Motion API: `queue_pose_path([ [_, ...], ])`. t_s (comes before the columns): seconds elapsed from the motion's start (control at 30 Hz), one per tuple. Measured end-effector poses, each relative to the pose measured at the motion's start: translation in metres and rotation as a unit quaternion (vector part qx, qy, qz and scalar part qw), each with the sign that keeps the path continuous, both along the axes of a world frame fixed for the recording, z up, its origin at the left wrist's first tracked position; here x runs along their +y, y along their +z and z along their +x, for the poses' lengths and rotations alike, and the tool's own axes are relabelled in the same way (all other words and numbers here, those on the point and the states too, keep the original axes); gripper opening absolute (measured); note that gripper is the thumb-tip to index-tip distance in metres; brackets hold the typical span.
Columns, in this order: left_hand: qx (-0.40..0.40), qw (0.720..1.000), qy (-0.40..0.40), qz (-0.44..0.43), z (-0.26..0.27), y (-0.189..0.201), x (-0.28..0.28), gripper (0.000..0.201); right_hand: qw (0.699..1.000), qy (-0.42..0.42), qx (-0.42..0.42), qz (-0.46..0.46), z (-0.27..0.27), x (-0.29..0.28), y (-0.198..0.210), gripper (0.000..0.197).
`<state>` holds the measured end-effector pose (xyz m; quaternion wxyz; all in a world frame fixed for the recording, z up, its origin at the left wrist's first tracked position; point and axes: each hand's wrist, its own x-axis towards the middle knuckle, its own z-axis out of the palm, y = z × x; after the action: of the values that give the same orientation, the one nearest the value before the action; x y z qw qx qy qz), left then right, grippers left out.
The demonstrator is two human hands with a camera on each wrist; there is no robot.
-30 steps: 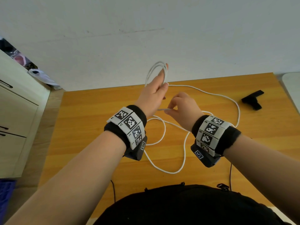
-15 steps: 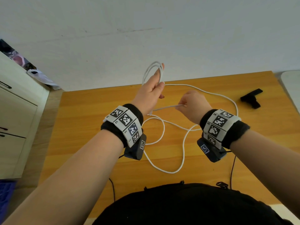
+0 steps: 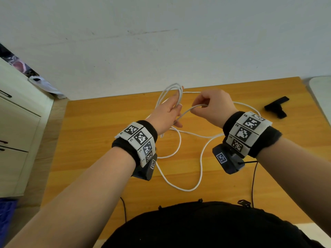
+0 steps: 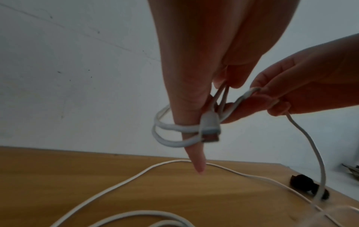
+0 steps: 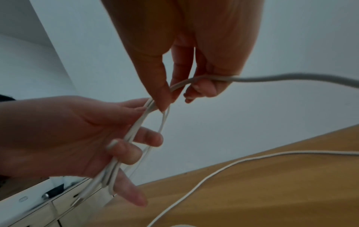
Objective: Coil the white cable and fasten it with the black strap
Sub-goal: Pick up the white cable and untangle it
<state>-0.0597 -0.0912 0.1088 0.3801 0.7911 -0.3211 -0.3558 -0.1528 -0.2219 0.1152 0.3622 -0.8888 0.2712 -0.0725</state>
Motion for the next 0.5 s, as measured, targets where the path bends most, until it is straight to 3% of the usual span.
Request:
queue_pose_path([
  [0.2, 0.062, 0.998, 0.008, 0.007, 0.0, 0.0, 0.002, 0.045, 1.0, -0.029, 0.0, -0.009, 0.001, -0.008, 0.001, 0.028],
  [0.43, 0.018, 0.999, -0.015, 0.031, -0.003, 0.003, 0.007, 0.041, 0.997, -0.061, -0.029, 0.031, 0.0, -0.016, 0.003, 0.016],
  [0.5, 0.061, 0.998, -0.005, 0.016, -0.003, 0.002, 0.007, 0.034, 0.997, -0.056, -0.043, 0.04, 0.002, -0.013, 0.003, 0.017],
])
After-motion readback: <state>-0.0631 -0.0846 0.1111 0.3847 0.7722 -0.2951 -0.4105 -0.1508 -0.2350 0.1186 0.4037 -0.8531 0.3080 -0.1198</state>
